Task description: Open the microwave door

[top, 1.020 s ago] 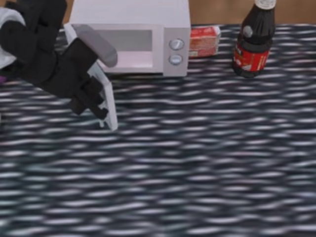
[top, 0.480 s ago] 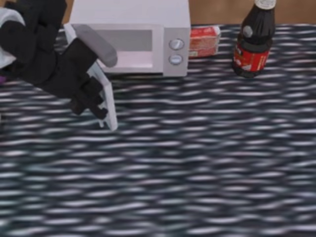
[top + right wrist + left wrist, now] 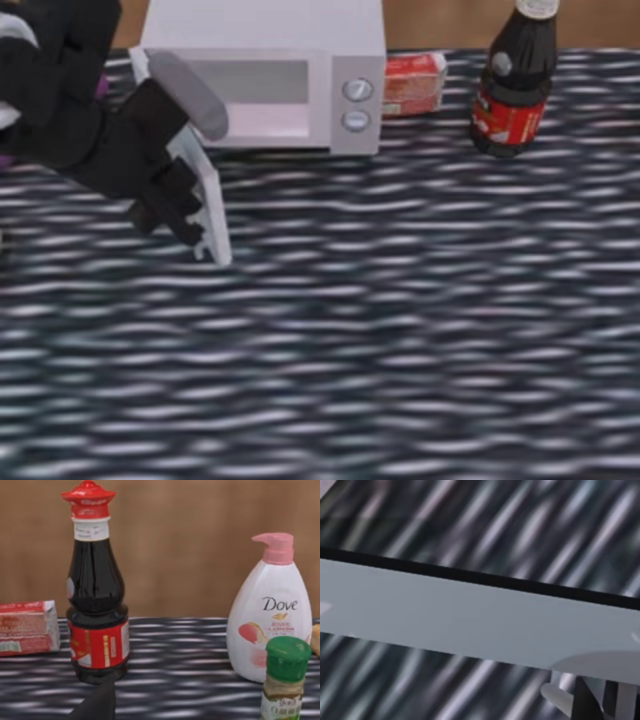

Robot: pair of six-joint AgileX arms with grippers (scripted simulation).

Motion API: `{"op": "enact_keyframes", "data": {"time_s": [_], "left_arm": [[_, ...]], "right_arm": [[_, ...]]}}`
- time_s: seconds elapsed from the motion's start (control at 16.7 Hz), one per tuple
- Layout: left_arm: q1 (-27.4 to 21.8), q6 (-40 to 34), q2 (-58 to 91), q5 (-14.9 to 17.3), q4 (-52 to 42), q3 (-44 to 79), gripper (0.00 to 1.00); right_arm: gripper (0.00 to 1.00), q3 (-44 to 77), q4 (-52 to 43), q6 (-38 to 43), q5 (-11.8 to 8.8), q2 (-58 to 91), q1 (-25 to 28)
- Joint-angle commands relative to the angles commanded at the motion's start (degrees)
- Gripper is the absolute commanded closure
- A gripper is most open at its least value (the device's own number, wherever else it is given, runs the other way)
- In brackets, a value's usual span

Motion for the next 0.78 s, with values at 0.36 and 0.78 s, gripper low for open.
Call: {"op": "enact_keyframes", "data": {"time_s": [0.36,0.78], "left_arm": [[3.4,7.7,-0.3,3.4,-2.8,0.0,1.0],[3.5,8.1,-0.4,3.5,-2.9,0.0,1.0]], "right_arm": [[0.0,0.0,0.0,0.0,0.0,0.0,0.0],[0.0,0.0,0.0,0.0,0.0,0.0,0.0]]}}
